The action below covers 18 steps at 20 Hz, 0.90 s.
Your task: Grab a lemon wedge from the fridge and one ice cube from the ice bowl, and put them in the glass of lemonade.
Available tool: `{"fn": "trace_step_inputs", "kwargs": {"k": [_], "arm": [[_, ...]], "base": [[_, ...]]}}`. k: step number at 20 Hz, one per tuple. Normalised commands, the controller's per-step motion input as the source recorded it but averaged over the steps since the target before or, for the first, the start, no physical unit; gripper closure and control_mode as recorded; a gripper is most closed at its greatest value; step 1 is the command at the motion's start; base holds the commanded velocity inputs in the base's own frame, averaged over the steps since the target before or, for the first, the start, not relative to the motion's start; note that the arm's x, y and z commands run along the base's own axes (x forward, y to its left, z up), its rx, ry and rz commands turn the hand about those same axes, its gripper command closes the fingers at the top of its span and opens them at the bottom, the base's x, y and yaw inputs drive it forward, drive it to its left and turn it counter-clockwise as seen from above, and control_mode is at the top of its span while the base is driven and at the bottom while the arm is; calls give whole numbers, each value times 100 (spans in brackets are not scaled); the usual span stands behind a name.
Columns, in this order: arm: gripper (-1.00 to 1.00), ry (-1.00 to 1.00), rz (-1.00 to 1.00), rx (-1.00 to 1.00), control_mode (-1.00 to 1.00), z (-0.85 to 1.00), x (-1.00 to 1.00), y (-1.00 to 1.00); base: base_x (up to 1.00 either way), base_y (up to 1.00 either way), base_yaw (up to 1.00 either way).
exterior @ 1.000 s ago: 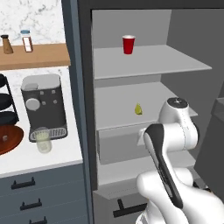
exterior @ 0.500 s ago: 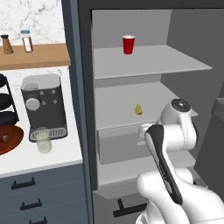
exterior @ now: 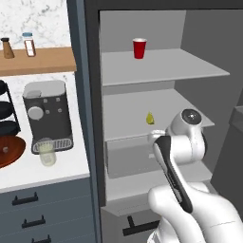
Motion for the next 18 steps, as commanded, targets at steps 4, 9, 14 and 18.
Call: {"fn": "trace_step_inputs", "kwargs": {"k": [4,9,14,18], "arm": [[-100,0,0,-7,-100,15,50,-3],[-100,0,1,-8,-100,12,41,-6],[-100,0,6,-3,-100,11,33,-3],[-100,-1,7,0,-100,0,46,0]], "base": [[0,0,0],[0,0,0],[0,0,0],[0,0,0]]}}
